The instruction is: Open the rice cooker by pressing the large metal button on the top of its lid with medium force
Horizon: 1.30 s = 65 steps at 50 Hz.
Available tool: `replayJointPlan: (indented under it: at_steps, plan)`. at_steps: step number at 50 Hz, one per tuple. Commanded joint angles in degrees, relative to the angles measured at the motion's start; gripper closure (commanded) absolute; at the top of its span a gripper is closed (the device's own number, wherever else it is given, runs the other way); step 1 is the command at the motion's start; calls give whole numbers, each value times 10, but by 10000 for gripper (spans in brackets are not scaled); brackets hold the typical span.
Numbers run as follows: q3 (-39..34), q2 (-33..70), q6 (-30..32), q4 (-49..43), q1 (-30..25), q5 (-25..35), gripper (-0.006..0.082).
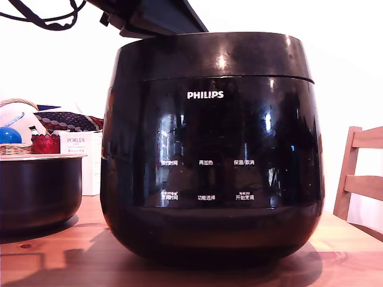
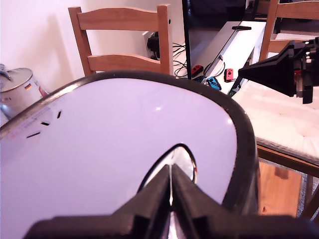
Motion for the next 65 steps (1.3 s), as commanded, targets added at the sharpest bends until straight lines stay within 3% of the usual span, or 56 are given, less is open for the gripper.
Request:
replayJointPlan:
  at_steps: [1,20,42,65]
  plan:
    - [-47,48,5,-51,2,-10,791]
    - [-47,39,5,-13,1,13,791]
    - [-47,-32,-57,95,26,13,791]
    - [-47,-101,-56,99,51,-10,791]
